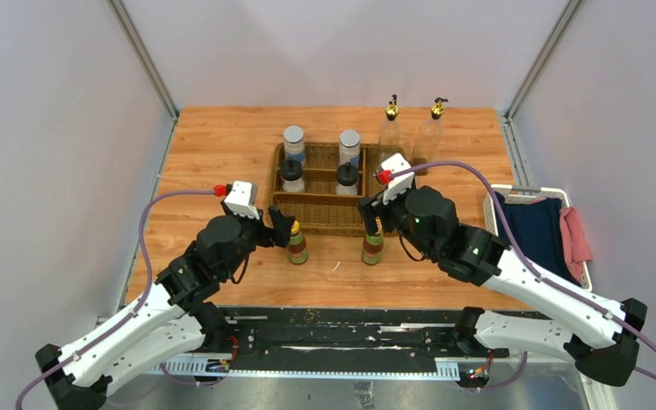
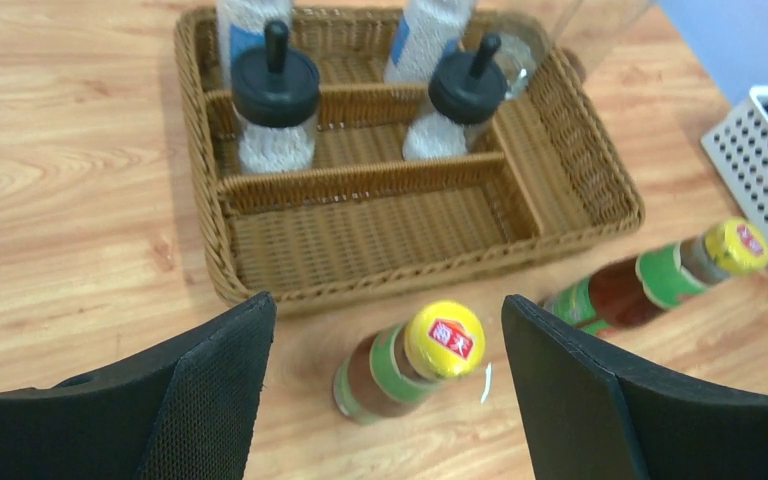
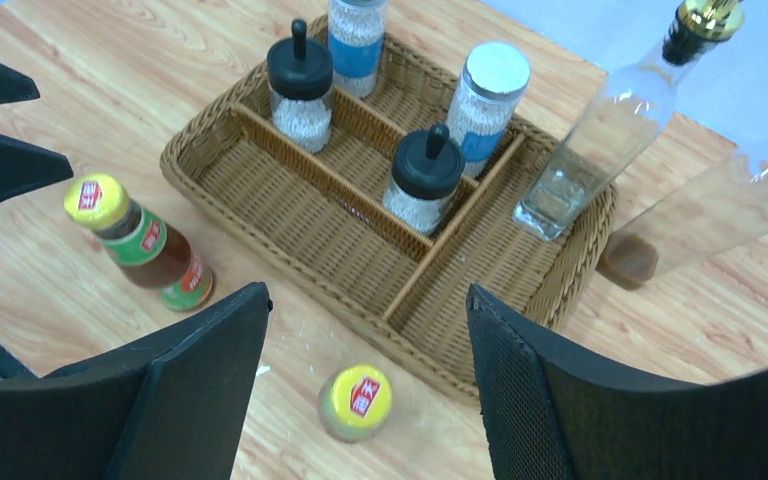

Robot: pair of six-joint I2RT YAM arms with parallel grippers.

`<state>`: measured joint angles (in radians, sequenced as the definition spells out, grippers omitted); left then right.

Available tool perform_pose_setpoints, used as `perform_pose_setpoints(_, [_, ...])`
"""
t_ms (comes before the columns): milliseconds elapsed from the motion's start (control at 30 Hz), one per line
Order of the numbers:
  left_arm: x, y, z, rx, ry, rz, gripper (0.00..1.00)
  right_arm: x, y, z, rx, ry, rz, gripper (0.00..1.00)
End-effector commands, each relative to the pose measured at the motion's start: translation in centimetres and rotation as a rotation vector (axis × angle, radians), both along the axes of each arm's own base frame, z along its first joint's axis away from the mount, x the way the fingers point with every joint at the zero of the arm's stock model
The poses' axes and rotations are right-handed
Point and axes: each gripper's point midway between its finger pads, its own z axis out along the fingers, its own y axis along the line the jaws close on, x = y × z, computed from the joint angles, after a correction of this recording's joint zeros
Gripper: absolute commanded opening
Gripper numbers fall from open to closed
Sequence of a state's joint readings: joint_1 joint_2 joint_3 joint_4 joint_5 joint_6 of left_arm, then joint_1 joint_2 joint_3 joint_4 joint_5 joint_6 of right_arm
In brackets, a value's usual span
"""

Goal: Organize the condiment bottles
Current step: Pick up the bottle from the center of the board.

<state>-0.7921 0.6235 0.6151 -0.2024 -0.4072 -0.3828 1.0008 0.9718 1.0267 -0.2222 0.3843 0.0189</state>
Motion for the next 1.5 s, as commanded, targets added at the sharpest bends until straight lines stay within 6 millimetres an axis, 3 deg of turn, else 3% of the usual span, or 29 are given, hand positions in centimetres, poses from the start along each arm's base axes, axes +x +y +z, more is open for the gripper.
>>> perform_pose_setpoints(0, [-2.0, -0.4, -2.8, 0.066, 0.076, -0.070, 0.87, -1.4, -2.0, -2.0, -0.042, 0.030, -0.053, 0.75])
perform_pose_setpoints(267, [-3.2, -1.5, -4.3, 0.085, 0.103, -0.121, 0.85, -2.7, -3.4, -4.3, -0.058, 0.054, -0.068, 0.75])
perform_pose_setpoints(633, [-2.3, -2.7, -6.7, 0.103, 0.049, -0.108, 0.83, -3.2, -3.5, -4.8, -0.058, 0.060, -0.060, 0.75])
perform_pose_setpoints(1133, [-0.8, -3.0, -5.8, 0.117, -0.078, -0.067, 0.74, -3.1, -3.0, -6.0, -0.080, 0.074, -0.054, 0.75])
perform_pose_setpoints(1233, [-0.7, -3.4, -6.0, 0.123, -0.079, -0.082, 0.65, -3.1, -3.1, -6.1, -0.082, 0.074, -0.056, 0.75])
perform_pose_setpoints(1333, [-0.7, -3.9, -6.2, 0.129, -0.076, -0.099, 0.45, -3.1, -3.2, -6.1, -0.081, 0.074, -0.060, 0.75])
perform_pose_setpoints(1467, [-0.6, -4.3, -6.3, 0.130, -0.076, -0.111, 0.26, -3.2, -3.3, -6.2, -0.077, 0.075, -0.061, 0.75])
